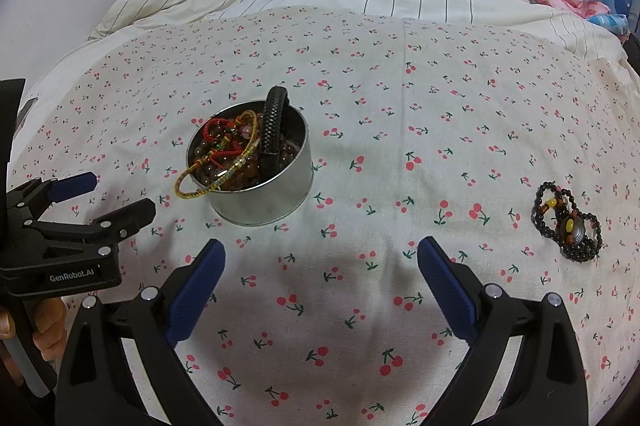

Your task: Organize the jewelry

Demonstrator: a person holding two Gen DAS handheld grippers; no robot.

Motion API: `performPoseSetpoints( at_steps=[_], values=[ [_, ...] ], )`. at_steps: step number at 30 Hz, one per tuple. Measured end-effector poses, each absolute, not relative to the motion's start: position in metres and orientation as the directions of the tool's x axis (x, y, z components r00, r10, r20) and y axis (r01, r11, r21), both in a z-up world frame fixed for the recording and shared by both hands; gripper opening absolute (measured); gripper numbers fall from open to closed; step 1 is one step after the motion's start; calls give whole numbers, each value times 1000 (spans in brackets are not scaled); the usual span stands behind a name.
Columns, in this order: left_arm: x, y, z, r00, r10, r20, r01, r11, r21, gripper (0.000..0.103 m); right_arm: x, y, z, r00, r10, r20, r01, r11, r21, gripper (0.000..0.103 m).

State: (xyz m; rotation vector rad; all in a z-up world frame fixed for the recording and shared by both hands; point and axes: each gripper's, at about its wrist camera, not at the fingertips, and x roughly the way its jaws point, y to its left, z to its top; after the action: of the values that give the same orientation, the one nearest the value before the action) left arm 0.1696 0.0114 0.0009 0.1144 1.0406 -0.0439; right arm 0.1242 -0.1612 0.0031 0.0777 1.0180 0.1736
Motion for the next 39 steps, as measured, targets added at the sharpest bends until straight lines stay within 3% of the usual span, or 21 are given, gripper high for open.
performPoseSetpoints(
  at_steps=[25, 32, 39],
  values=[
    [167, 7, 7, 524, 11, -851, 104, 991, 78, 96, 124, -160, 3, 512, 179, -840, -110, 984, 143, 93],
    [161, 18, 11, 568, -27, -822, 47, 999, 0, 96, 125, -160, 3, 512, 179, -840, -110, 984, 143, 93],
    [153, 0, 19, 632, 33, -774, 90, 989, 116, 96, 124, -161, 3, 512, 177, -841, -109, 984, 140, 93]
  ],
)
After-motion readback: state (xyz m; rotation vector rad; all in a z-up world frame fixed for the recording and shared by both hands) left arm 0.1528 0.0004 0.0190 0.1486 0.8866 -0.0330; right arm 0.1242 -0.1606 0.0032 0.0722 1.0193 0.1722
